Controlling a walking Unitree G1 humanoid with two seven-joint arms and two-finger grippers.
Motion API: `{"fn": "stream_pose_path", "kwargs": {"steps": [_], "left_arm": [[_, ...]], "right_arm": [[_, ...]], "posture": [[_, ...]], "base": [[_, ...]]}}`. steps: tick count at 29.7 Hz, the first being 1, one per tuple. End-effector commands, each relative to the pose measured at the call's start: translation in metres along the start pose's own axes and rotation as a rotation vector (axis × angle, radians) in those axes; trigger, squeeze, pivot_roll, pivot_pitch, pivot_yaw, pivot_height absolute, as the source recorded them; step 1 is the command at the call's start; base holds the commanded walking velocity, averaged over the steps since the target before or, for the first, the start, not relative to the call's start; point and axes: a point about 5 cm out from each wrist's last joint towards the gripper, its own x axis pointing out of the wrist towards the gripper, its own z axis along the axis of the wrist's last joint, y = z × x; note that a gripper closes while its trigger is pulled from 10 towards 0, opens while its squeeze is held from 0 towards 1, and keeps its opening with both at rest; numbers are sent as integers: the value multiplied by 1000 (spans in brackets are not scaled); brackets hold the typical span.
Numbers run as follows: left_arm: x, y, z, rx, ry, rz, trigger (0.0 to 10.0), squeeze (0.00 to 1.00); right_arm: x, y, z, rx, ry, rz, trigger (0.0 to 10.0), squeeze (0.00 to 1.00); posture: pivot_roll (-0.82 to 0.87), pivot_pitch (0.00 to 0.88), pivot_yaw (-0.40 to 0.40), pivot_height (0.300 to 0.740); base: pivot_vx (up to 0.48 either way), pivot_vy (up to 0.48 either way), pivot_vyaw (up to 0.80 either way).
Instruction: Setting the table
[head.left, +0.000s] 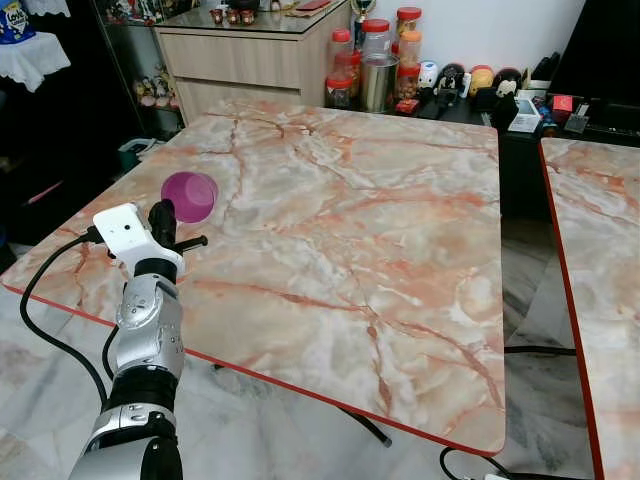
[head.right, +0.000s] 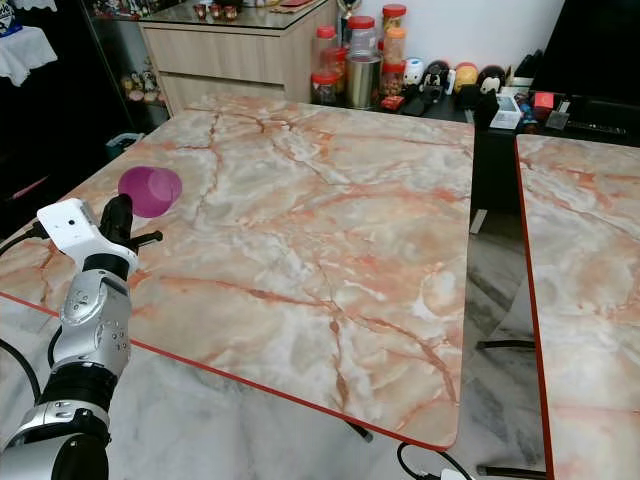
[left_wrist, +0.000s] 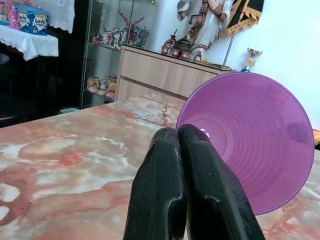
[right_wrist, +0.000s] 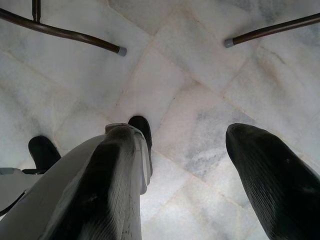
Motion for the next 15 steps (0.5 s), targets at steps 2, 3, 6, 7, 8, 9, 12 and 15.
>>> {"fn": "stream_pose_path", "kwargs": {"steps": [2, 3, 6, 7, 8, 9, 12, 15], "left_arm": [[3, -7, 1, 11, 4, -20, 10000, 0], [3, -8, 0, 12, 7, -24, 10000, 0], [4, -8, 0, 12, 9, -23, 10000, 0], [4, -8, 0, 10, 9, -21, 10000, 0], [4, -8, 0, 11, 8, -20, 10000, 0], [5, -8, 1, 11, 8, -19, 10000, 0], [5, -8, 2, 11, 4, -18, 10000, 0], [5, -8, 2, 10, 3, -17, 10000, 0]], "right_arm": [[0, -2, 0, 36, 1, -16, 10000, 0], [0, -3, -1, 36, 5, -16, 10000, 0], [0, -5, -1, 27, 7, -18, 10000, 0], [0, -6, -1, 24, 5, -17, 10000, 0], [0, -6, -1, 28, 6, -18, 10000, 0], [0, -6, -1, 30, 7, -19, 10000, 0], [0, -7, -1, 26, 8, -18, 10000, 0], [0, -8, -1, 21, 11, -18, 10000, 0]], "posture": [[-1, 0, 43, 740], [-3, 0, 43, 740], [-4, 0, 40, 740], [-3, 0, 38, 740], [-1, 0, 36, 740], [-1, 0, 36, 740], [2, 0, 31, 740], [2, 0, 29, 740]], "base": [[0, -289, 0], [0, -292, -569], [0, -289, -533], [0, -289, 0], [0, -289, 0], [0, -292, 0], [0, -289, 0], [0, -290, 0]]}}
